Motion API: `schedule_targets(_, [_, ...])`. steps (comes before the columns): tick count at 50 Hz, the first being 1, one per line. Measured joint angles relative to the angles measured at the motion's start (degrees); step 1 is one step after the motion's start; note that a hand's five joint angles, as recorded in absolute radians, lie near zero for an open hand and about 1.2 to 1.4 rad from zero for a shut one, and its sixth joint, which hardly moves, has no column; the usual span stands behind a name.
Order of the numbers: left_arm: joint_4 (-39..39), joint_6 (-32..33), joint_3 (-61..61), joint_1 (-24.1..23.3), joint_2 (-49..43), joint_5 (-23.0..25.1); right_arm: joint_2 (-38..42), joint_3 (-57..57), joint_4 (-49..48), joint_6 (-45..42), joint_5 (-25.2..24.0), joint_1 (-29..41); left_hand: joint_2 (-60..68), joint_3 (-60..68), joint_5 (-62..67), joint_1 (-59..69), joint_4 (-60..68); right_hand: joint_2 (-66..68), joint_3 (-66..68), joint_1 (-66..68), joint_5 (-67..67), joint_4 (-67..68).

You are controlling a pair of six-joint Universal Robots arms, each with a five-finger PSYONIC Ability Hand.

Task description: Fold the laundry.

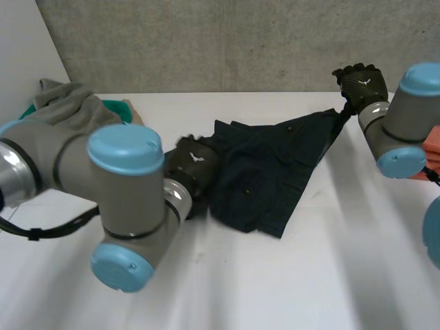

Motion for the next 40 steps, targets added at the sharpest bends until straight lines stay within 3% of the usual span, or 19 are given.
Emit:
schedule_targets(7, [-1.5,-1.2,-2.6,6.9,4.7,1.8,-15.0,13.0,18.4,-0.4,2.3,3.0,-0.1,0.0,0.0,0.0,0.0,0.0,0.0,0.0,0.0,0.0])
schedule_targets(13, [-2.2,-1.6,-6.0,12.1,5.4,6.8,-25.5,29.6,23.4,2.6,2.0,7.4,-0.1,0.0,0.0,0.0,0.0,0.0,0.0,0.0,0.0,0.0])
schedule_targets(21, [-2.4,4.6,-5.1,20.8,0.2,14.8,-30.0,49.1,10.9,7.0,1.3,16.4,-0.1,0.0,0.0,0.0,0.0,0.1,0.1,0.0,0.0,0.1])
schedule_targets(28, [-3.6,10.5,-1.7,24.1,-4.5,19.5,-26.2,51.2,3.2,7.9,3.0,20.1,0.0,0.1,0.0,0.2,0.1,2.8,2.8,0.7,2.7,2.7])
schedule_targets(33, [-5.2,14.7,2.6,24.4,-9.6,21.6,-19.5,47.7,-2.8,7.7,6.9,22.0,0.3,0.4,0.4,0.6,0.5,11.9,12.5,11.4,11.7,12.2])
schedule_targets(36, [-5.3,15.5,4.4,23.8,-11.4,20.3,-17.3,45.7,-3.8,7.6,8.4,22.2,17.3,16.1,15.7,18.5,16.9,39.8,39.1,39.0,36.4,37.7])
schedule_targets(37, [-5.3,15.6,4.8,23.6,-11.6,20.0,-17.2,45.4,-3.9,7.7,8.6,22.2,26.8,25.3,24.7,27.4,26.2,46.7,45.9,45.8,43.2,44.7])
schedule_targets(38, [-5.1,15.7,5.5,23.1,-12.0,19.1,-17.2,45.0,-4.1,7.8,9.2,22.2,42.9,42.4,41.4,41.4,43.4,54.4,53.7,51.6,51.7,53.7])
schedule_targets(40, [-4.9,15.6,6.1,22.6,-12.1,18.2,-18.0,44.9,-4.2,8.1,9.6,22.2,54.0,53.1,52.0,50.2,54.2,55.5,55.6,51.8,53.3,56.0])
